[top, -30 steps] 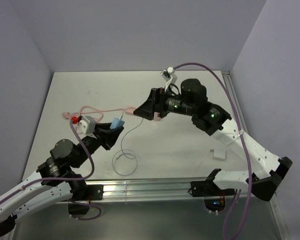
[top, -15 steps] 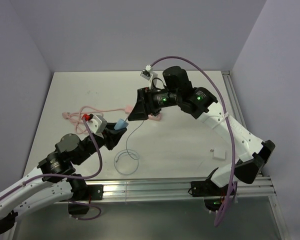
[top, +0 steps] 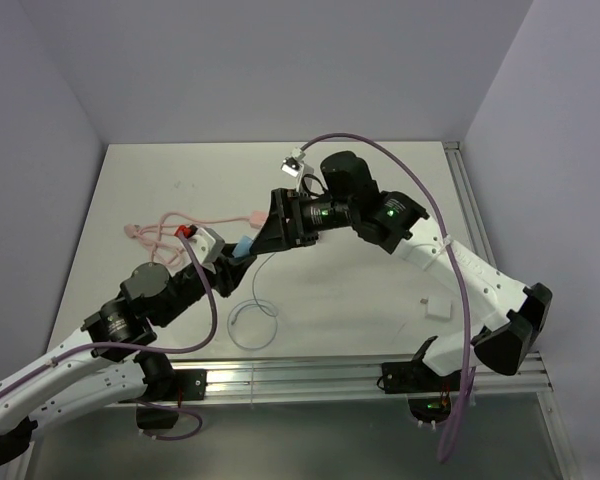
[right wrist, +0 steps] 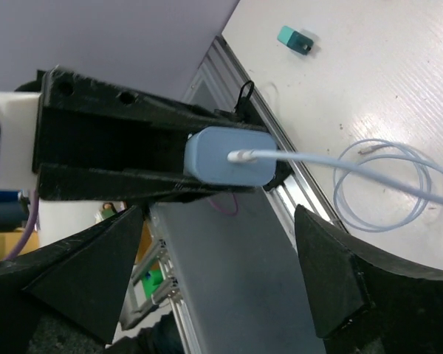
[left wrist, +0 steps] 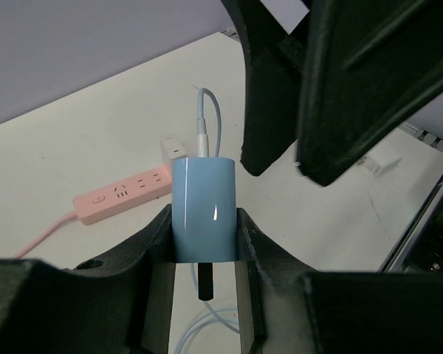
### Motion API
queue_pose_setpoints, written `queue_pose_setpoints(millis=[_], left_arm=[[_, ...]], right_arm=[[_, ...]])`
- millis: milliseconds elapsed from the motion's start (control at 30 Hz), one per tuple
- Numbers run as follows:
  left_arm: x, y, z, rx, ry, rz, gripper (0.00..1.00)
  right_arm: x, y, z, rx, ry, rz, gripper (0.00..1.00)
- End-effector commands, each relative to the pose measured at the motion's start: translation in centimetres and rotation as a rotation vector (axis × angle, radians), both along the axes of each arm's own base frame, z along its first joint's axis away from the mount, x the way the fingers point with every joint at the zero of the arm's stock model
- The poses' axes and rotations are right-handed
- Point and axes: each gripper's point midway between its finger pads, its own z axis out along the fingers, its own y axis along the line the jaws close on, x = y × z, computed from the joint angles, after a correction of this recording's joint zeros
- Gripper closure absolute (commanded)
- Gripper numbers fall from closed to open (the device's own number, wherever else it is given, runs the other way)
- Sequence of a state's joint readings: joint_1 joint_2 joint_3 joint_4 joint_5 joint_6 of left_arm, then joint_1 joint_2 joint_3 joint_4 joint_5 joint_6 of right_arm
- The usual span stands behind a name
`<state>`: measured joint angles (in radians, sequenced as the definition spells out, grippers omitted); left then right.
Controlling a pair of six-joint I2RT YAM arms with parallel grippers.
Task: Insert the plug
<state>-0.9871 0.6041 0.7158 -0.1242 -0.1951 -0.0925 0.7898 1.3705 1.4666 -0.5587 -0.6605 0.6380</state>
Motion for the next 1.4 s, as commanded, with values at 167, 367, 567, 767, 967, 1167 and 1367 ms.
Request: queue_pose_setpoints(millis=[167,367,567,767,967,1167,1367], left_arm=[[-0.6,0.0,4.4,-0.086,-0.083,-0.034,1.00],[-0.7,-0.3,4.1,-0.078,-0.078,-0.046,1.00],[-0.7,-0.5,3.8,-0.062,-0.074,-0.051,1.00],[-0.7,-0.4,3.7,-0.056,-0.074,-0.051,1.00],[-0.8,-0.2,3.8,-0.048,-0.075,-0.048,1.00],[-0.9,-0.2,3.7,-0.050,-0.071,-0.052,1.00],[-1.1,0.1,4.0,-0.062,-0.080,-0.054,0.99]], right_arm=[[2.0,1.9,1.4,0.042,0.001,-0.059,0.16],[2.5,2.6,1.1,0.039,0.019,-0.070,0.23],[2.2,3.3,1.4,0.055,0.033,-0.048,0.31],[1.3,3.9,0.9,0.056,0.056,0.008,0.55],[-0.7,4.1,0.5,0.086,0.064,0.151,1.00],[-1.8,3.5,1.2,0.124,-0.057,0.233,0.98],[-1.5,3.0,1.0,0.107,-0.062,0.190,1.00]])
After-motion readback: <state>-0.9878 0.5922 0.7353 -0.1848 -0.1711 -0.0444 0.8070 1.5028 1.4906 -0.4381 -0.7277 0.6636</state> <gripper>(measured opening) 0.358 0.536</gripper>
